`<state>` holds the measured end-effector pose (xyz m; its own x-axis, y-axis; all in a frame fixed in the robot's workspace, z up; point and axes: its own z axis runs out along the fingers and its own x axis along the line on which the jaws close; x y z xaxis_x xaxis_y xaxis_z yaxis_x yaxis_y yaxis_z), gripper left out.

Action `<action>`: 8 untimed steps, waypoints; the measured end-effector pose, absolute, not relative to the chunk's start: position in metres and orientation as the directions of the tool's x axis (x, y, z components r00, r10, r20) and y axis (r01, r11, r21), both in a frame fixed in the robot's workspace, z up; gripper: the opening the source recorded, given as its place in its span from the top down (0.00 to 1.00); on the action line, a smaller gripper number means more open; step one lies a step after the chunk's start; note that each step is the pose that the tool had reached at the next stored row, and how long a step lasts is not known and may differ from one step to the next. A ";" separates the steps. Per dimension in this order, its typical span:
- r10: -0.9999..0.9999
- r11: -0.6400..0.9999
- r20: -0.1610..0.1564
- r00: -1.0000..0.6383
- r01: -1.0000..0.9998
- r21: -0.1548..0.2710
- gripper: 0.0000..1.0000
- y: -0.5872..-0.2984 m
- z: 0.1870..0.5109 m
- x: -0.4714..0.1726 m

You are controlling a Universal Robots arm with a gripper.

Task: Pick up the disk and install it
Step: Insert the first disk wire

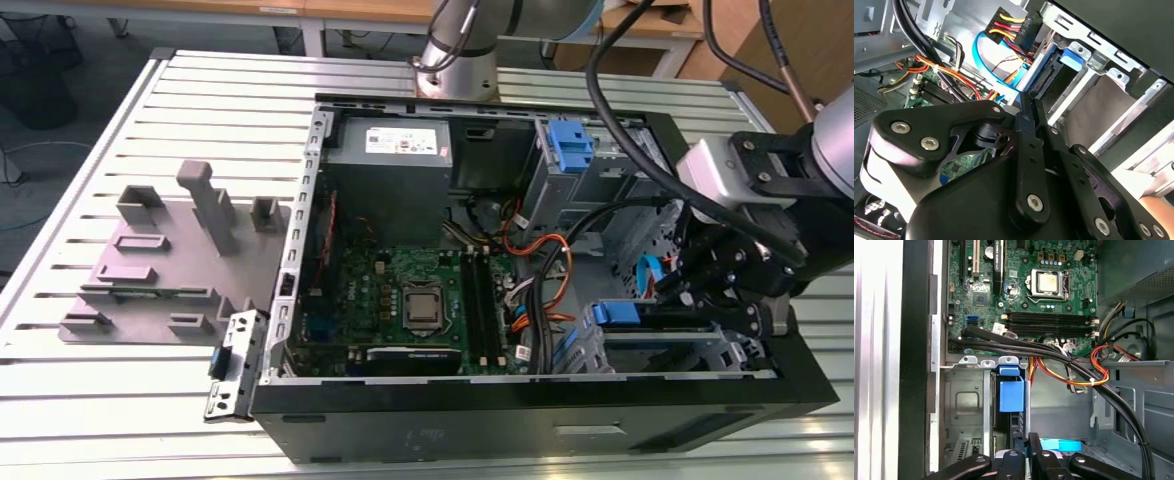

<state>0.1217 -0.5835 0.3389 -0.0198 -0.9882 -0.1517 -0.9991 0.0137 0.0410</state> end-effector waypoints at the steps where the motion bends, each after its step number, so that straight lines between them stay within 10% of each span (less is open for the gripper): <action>1: -0.988 0.014 -0.152 -0.020 -0.999 0.041 0.84 -0.584 0.339 0.122; 8: -0.981 0.012 -0.195 -0.020 -0.999 0.042 0.84 -0.589 0.339 0.122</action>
